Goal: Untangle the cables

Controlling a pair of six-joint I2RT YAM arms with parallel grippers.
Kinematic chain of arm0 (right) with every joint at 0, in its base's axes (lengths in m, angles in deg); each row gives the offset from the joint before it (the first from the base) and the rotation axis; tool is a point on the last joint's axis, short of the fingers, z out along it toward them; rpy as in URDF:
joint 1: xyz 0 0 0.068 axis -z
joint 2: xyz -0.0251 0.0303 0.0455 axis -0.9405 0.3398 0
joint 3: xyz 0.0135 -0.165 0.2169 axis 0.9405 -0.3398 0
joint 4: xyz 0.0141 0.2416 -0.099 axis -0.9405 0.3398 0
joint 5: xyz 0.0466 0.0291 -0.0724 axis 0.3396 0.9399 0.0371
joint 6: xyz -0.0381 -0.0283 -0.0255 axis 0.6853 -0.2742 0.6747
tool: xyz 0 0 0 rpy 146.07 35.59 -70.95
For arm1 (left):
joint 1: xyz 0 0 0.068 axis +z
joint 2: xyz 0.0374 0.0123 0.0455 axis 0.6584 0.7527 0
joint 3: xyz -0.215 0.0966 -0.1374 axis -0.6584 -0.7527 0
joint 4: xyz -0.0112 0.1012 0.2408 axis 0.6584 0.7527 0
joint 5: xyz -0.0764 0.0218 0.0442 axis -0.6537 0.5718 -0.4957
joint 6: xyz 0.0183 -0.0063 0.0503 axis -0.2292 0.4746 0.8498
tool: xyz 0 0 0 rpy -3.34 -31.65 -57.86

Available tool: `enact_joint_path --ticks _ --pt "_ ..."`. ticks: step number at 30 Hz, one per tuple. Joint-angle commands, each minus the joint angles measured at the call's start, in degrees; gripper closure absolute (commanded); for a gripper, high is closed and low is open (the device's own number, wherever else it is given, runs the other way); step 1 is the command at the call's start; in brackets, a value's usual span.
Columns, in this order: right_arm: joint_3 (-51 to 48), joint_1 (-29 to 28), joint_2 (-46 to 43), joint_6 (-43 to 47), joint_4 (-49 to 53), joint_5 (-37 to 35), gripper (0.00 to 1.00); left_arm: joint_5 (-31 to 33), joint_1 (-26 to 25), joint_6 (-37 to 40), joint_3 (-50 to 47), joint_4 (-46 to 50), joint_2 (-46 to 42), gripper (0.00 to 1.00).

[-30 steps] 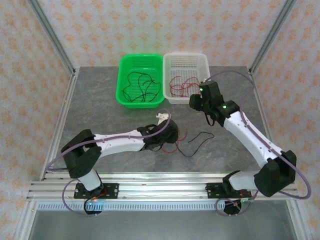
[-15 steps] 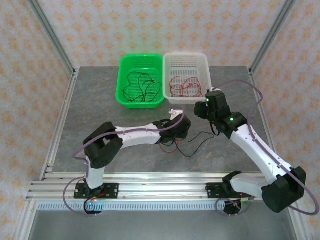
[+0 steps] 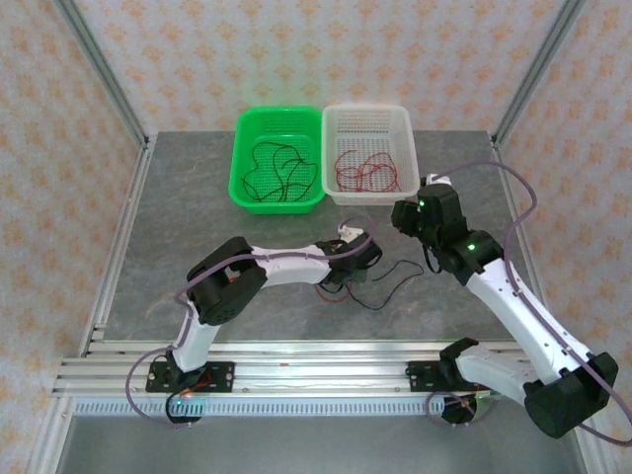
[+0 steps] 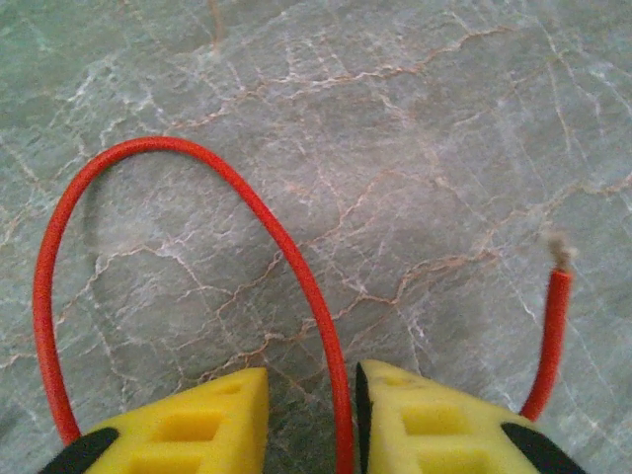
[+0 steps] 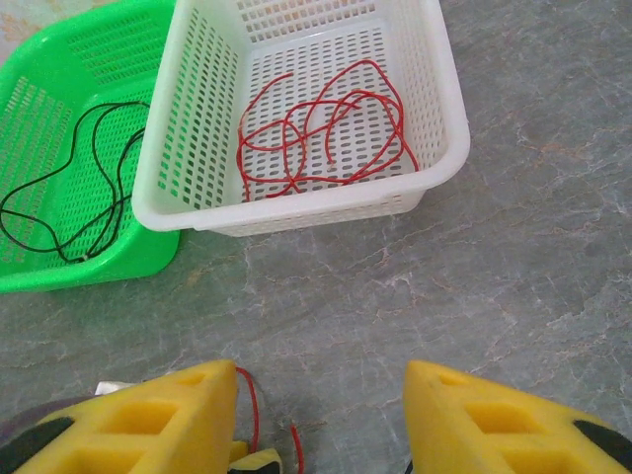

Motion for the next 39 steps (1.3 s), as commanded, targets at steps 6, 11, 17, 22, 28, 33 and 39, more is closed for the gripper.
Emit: enact_joint_path --ticks 6,11,17,22,28,33,39 --pt "-0.1 0.2 -1.6 -0.8 1.9 -1.9 0.53 3.6 -0.5 0.0 -0.2 0.1 -2.9 1.0" --pt "-1.3 0.3 -1.7 -1.6 0.8 -0.3 0.53 4.1 -0.9 0.8 -0.5 -0.4 -7.9 1.0" --pt "-3.6 0.3 -1.5 -3.1 -1.8 2.6 0.53 4.7 -1.5 2.2 0.7 0.4 -15.1 1.0" --pt "-4.5 0.8 -0.9 -4.3 -3.1 4.5 0.53 5.6 -1.6 3.0 1.5 2.2 -18.6 1.0" --pt "-7.4 1.1 -1.0 -6.1 -6.0 8.7 0.53 5.9 -1.5 4.9 4.0 4.1 -21.7 1.0" --pt "-8.9 1.2 -1.7 -7.1 -6.2 8.8 0.53 7.9 -1.5 6.6 7.9 7.1 -22.1 1.0" --pt "-9.9 1.5 -3.7 -7.8 -5.2 7.7 0.53 11.6 -0.8 11.3 17.3 12.4 -19.3 1.0"
